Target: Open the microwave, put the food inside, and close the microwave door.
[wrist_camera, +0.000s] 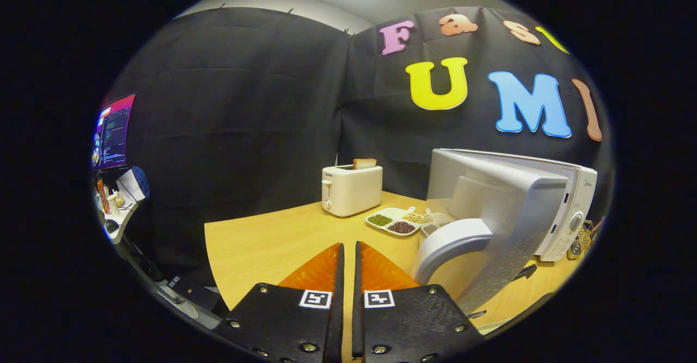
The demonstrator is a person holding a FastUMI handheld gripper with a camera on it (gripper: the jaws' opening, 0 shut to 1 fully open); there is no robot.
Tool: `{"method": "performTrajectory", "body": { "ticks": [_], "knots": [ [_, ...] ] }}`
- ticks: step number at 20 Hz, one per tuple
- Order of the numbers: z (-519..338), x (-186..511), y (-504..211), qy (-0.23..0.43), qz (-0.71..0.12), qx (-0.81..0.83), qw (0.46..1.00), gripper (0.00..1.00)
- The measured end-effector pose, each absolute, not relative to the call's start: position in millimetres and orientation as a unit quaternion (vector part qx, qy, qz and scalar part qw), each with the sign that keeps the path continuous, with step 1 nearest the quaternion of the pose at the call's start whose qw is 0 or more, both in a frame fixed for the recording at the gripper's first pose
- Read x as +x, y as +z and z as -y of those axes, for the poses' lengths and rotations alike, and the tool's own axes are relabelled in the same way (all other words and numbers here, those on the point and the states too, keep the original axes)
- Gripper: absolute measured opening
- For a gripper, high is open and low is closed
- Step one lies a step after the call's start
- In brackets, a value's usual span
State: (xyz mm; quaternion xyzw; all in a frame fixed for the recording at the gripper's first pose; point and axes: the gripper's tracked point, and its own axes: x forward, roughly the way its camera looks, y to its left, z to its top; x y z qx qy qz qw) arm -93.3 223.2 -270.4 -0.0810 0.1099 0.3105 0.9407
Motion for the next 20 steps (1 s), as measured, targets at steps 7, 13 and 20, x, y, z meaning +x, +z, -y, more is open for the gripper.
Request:
{"method": "performTrajectory", "body": {
  "ticks": [7,13,20],
  "knots": [
    [-149,-48,-252,0.221,-0.090,-0.069,0.969,0.08],
    [-91,-5,-240,0.153,-0.088,-0.043,0.983,0.08],
    [-21,48,-240,0.054,-0.091,-0.014,0.994,0.08]
  ]
}}
